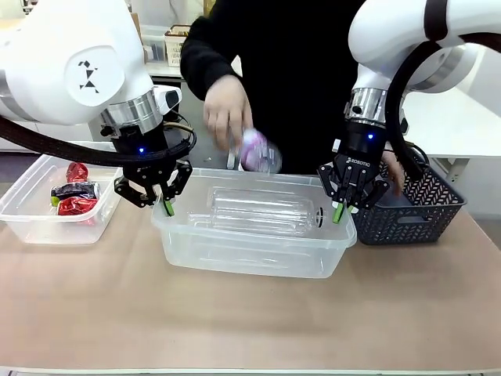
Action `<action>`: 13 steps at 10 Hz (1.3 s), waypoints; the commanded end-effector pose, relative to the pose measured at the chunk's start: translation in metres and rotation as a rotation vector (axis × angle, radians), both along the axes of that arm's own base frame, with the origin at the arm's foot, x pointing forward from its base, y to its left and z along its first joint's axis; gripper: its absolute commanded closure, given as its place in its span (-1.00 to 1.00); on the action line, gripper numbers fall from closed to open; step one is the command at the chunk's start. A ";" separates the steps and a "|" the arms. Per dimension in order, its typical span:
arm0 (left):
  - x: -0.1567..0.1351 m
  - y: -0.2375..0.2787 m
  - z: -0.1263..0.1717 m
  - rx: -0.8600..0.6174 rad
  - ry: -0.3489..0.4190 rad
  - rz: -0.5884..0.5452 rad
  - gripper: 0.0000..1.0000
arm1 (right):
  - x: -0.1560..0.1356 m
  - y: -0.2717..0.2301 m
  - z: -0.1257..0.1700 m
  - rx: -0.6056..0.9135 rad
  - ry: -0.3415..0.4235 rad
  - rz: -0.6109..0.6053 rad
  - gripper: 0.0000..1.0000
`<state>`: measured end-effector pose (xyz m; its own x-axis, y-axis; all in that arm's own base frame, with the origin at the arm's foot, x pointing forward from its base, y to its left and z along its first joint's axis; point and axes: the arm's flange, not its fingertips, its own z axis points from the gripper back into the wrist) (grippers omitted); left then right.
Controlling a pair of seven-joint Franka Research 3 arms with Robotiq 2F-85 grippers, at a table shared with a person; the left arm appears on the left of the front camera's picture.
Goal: Sort the waste into each basket.
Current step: Offer the picked Organizing box to the human.
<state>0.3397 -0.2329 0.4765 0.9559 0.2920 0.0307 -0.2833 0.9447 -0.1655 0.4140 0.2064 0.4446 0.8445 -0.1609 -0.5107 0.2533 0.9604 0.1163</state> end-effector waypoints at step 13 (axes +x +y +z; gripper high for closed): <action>0.005 0.005 0.005 -0.013 -0.007 0.056 1.00 | 0.000 -0.002 0.003 0.004 0.012 -0.026 1.00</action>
<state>0.3397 -0.2329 0.4765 0.9559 0.2920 0.0306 -0.2832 0.9447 -0.1654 0.4140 0.2064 0.4446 0.8445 -0.1609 -0.5108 0.2533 0.9604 0.1163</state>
